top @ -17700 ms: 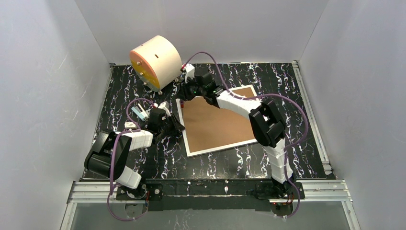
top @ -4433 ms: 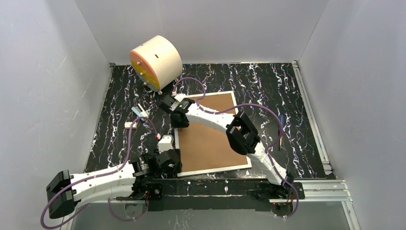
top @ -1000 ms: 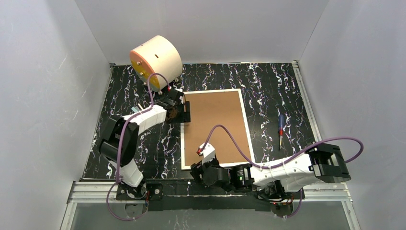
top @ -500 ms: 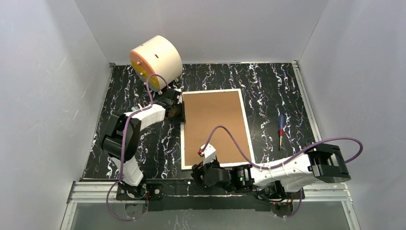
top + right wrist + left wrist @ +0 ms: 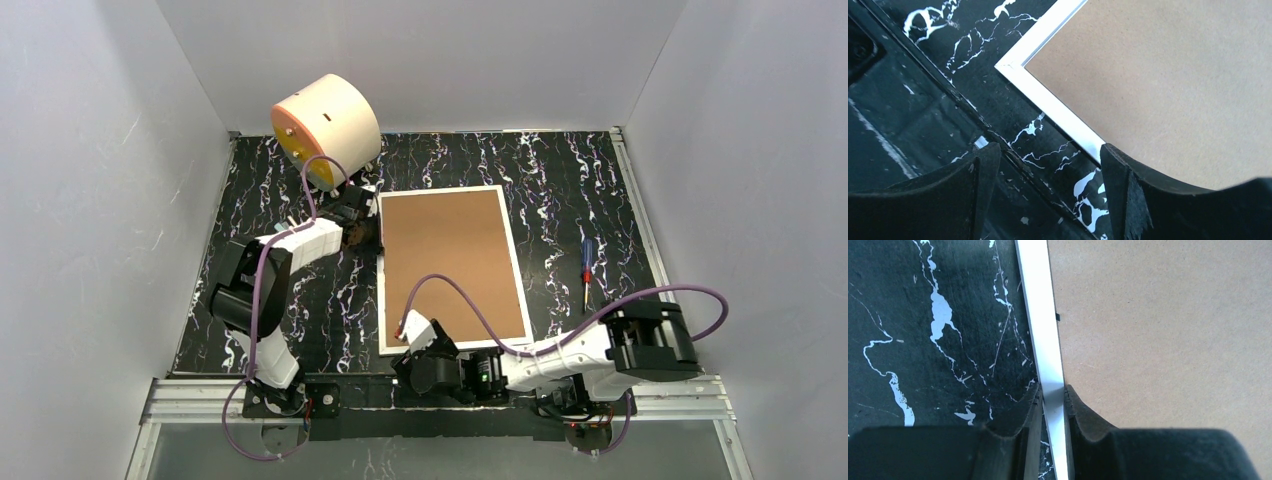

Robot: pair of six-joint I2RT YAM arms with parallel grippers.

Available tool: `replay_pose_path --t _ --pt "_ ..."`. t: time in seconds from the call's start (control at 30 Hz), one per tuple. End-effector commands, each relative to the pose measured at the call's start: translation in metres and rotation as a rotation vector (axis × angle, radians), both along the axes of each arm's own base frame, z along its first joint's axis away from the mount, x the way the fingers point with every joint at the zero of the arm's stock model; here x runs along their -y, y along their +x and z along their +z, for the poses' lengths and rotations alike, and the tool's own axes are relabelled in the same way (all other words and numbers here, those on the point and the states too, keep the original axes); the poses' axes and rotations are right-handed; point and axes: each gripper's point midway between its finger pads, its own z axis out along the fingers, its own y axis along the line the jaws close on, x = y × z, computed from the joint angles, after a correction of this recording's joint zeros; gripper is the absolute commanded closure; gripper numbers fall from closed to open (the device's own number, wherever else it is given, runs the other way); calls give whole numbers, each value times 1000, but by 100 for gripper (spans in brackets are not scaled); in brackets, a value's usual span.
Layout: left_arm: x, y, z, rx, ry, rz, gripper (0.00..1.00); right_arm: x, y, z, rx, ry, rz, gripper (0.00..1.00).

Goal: Take the photo out of the frame
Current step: Turn over the photo frame at the center of the board.

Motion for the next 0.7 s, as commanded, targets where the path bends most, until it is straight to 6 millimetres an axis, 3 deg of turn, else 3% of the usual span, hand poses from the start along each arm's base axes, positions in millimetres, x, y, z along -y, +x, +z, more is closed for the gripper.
replay_pose_path --t 0.0,0.17,0.4,0.67 --pt "0 -7 29 7 -1 -48 100 -23 8 13 145 -57 105 19" --pt "6 -6 45 12 -29 -66 100 -31 8 6 260 -123 231 18" --pt "8 -8 52 19 -46 -69 100 -27 14 -9 405 -224 334 19" --pt "15 -8 66 23 -81 -85 100 -14 35 -20 631 -285 310 19"
